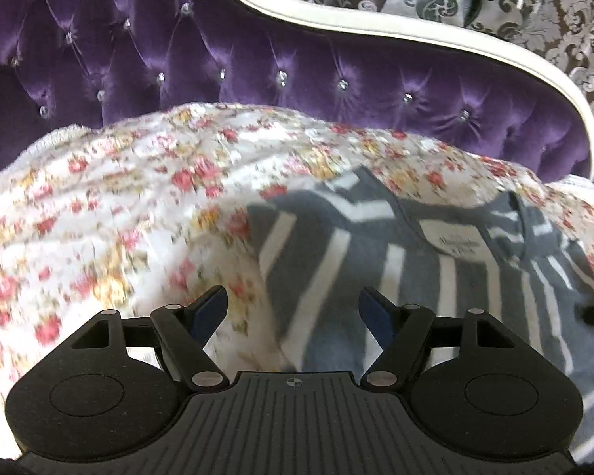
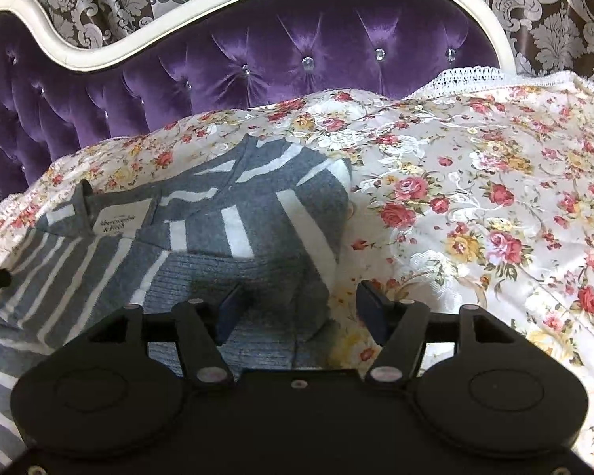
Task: Fold small clothes
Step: 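Open the right tool and lift it off the cardigan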
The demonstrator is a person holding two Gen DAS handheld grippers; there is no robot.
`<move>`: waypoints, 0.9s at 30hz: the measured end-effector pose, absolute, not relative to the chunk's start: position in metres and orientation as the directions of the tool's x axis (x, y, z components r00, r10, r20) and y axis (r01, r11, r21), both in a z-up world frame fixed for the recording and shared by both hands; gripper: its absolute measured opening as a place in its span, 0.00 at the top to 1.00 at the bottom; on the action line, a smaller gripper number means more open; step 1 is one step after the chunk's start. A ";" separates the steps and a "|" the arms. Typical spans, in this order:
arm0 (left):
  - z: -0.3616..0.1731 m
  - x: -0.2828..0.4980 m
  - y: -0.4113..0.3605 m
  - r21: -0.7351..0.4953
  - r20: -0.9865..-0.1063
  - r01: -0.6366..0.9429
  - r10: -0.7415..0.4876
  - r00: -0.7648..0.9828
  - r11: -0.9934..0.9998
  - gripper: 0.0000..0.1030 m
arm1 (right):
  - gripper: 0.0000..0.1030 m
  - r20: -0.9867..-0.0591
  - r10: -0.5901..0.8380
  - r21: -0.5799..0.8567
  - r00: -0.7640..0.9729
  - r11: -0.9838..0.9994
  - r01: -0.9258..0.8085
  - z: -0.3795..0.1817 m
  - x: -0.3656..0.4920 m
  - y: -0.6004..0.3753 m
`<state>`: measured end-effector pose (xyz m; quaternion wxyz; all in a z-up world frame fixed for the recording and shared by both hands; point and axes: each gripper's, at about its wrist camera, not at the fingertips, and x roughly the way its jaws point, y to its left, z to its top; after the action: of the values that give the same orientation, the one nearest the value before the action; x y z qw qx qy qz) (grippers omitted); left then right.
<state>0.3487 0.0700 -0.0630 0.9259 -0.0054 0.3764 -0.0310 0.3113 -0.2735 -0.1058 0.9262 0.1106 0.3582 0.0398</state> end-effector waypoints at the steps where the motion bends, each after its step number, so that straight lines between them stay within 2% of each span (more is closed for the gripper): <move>1: -0.062 0.353 0.069 -0.026 -0.696 0.054 -0.057 0.716 0.998 0.30 | 0.35 -0.653 0.155 0.240 0.741 0.971 0.008 -0.105 0.311 -0.275; 5: -0.059 0.376 0.062 -0.004 -0.695 0.062 -0.047 0.718 0.998 0.30 | 0.33 -0.643 0.151 0.255 0.751 0.967 0.024 -0.101 0.311 -0.279; 8: -0.061 0.393 0.055 -0.001 -0.687 0.064 -0.047 0.725 0.998 0.30 | 0.27 -0.630 0.161 0.270 0.760 0.963 0.020 -0.096 0.309 -0.282; 12: -0.069 0.412 0.048 0.015 -0.688 0.056 -0.030 0.725 0.998 0.30 | 0.27 -0.618 0.165 0.270 0.768 0.963 0.010 -0.090 0.309 -0.280; 18: -0.086 0.438 0.050 0.066 -0.720 -0.021 0.062 0.691 0.998 0.30 | 0.25 -0.618 0.184 0.270 0.764 0.963 -0.013 -0.089 0.310 -0.274; 22: -0.094 0.444 0.054 0.085 -0.738 -0.045 0.093 0.669 0.995 0.20 | 0.24 -0.617 0.188 0.270 0.764 0.963 -0.020 -0.088 0.310 -0.272; 27: -0.087 0.442 0.059 0.055 -0.745 -0.037 0.065 0.664 0.998 0.21 | 0.24 -0.609 0.195 0.281 0.769 0.960 -0.021 -0.087 0.307 -0.274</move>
<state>0.4416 0.0590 -0.0871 0.9120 0.0174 0.4090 0.0280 0.3073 -0.2743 -0.0873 0.9315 0.1297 0.3347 0.0580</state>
